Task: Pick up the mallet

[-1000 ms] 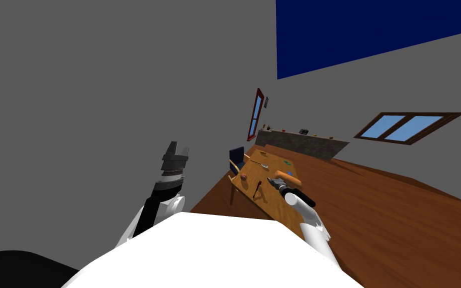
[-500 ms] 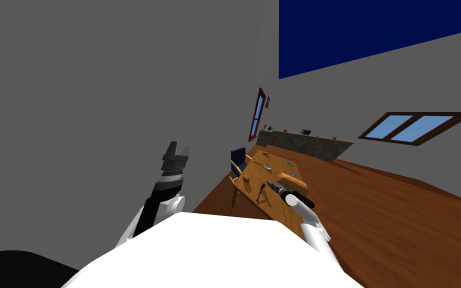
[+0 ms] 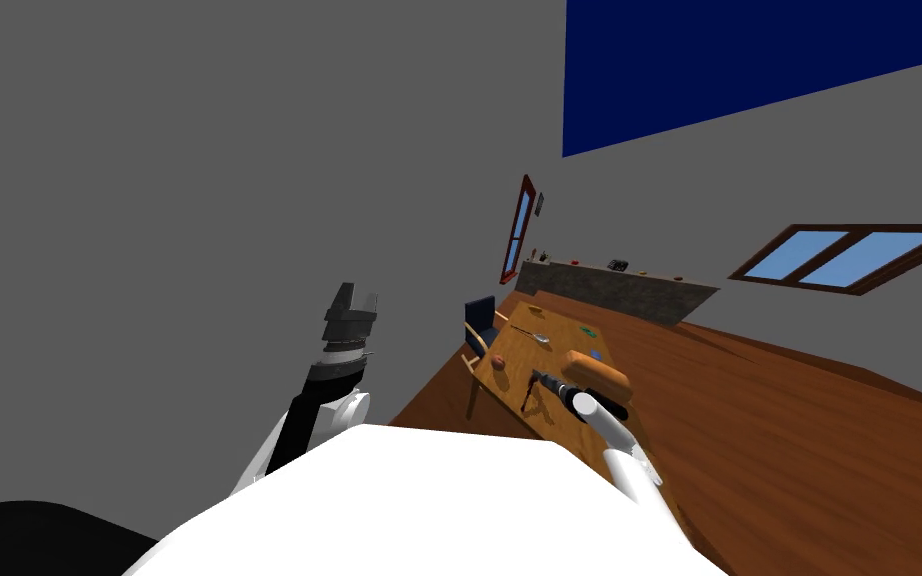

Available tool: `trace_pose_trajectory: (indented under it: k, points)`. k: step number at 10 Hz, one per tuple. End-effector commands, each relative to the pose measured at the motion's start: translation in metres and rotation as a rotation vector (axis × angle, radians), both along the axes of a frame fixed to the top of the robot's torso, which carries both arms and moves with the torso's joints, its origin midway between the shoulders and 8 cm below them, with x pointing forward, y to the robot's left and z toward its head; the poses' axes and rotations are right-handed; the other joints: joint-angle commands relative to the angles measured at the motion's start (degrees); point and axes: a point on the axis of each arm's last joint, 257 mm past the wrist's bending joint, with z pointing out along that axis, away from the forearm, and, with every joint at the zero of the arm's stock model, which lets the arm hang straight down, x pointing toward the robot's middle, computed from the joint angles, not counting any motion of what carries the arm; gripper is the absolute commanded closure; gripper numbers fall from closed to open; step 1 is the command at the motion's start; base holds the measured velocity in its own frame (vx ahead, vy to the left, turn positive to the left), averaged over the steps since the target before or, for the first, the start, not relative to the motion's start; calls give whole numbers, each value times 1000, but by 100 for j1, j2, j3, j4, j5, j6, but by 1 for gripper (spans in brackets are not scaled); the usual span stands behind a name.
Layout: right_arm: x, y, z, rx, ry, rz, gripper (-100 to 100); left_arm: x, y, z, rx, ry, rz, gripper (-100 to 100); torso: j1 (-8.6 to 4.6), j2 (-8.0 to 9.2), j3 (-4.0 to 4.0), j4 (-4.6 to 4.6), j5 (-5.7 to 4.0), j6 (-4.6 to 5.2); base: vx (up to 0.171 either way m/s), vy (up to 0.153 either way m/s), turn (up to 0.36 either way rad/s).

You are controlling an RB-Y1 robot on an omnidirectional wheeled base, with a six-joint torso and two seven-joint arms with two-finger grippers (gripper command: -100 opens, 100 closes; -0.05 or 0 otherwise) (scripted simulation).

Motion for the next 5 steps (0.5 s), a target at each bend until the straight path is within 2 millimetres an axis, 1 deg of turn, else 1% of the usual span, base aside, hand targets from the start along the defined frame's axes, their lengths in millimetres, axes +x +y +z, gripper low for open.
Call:
trace_pose_trajectory:
  k: [1, 2, 3, 4, 5]
  points:
    - [-5, 1, -8, 45, 23, -27, -100, 0, 0, 0, 0, 0, 0, 0, 0, 0, 0, 0, 0, 0, 41, 43, 13]
    - [-14, 3, -23, 94, 62, -50, -100, 0, 0, 0, 0, 0, 0, 0, -2, 4, 2, 1, 1, 1, 36, 42, 36]
    - [-14, 3, -23, 109, 61, -63, -100, 0, 0, 0, 0, 0, 0, 0, -3, 5, 3, 1, 0, 0, 30, 31, 16]
    - [-24, 5, -37, 159, 97, -91, -100, 0, 0, 0, 0, 0, 0, 0, -6, 8, 5, 2, 0, 1, 34, 37, 35]
    - [-24, 5, -37, 167, 97, -99, -100, 0, 0, 0, 0, 0, 0, 0, -5, 8, 4, 2, -1, 0, 29, 34, 16]
